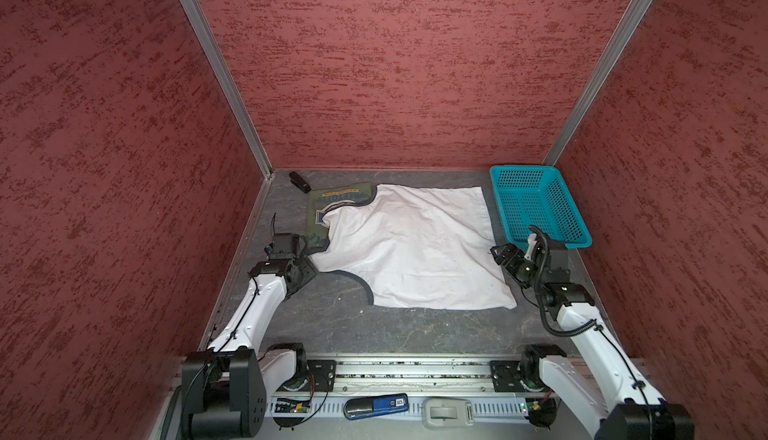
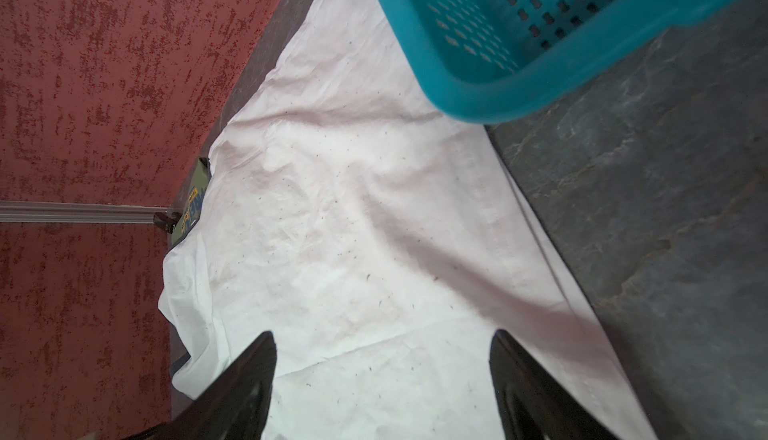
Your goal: Fold and stack the tank tops
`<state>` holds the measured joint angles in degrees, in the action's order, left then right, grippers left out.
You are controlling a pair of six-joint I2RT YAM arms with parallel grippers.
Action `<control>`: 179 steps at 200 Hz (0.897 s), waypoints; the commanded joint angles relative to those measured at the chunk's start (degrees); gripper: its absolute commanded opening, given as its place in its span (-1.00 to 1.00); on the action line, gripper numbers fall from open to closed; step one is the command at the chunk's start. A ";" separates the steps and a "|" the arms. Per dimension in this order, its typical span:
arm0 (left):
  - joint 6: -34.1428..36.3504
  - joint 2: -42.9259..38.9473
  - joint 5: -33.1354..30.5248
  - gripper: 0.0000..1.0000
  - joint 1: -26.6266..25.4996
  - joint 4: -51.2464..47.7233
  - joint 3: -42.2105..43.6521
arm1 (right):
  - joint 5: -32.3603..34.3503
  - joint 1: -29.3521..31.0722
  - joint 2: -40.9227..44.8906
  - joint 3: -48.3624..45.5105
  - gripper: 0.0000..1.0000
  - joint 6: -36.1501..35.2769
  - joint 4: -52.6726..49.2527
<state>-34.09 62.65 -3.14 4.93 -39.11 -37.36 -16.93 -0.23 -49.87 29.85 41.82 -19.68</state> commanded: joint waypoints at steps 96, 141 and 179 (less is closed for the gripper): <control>4.75 19.54 12.19 0.24 3.28 17.73 -4.55 | 6.91 16.15 -7.40 -4.18 0.60 0.61 -1.78; 4.73 25.94 9.94 0.01 2.83 17.76 -9.83 | 8.27 17.50 -11.03 -4.07 0.60 1.20 -0.25; 4.49 31.01 7.28 0.01 2.90 15.76 -13.68 | 9.62 17.69 -13.75 -4.04 0.60 1.20 -1.31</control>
<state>-29.95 91.00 6.28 7.97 -22.72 -48.93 -10.20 16.80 -62.67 25.71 42.04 -21.23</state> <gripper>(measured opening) 0.506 0.797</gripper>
